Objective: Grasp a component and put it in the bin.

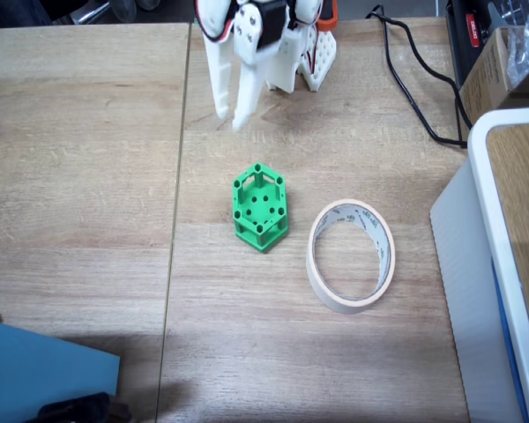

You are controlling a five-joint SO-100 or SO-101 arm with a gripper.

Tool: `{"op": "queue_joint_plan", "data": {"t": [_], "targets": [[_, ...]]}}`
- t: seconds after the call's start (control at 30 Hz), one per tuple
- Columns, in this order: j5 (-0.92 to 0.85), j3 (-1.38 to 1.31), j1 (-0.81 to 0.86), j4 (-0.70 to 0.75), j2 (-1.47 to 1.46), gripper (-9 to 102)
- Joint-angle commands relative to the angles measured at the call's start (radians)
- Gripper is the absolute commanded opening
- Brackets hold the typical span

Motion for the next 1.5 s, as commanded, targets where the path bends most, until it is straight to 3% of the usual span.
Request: {"op": "queue_joint_plan", "data": {"t": [0.0, 0.43, 0.77, 1.2, 1.47], "targets": [[0.011, -0.055, -0.003, -0.012, -0.006, 15], [0.009, -0.064, -0.005, -0.018, -0.035, 20], [0.02, -0.049, -0.003, -0.287, -0.204, 18], [0.457, -0.048, -0.006, -0.308, -0.216, 18], [0.466, 0.11, -0.005, -0.307, -0.218, 18]]}}
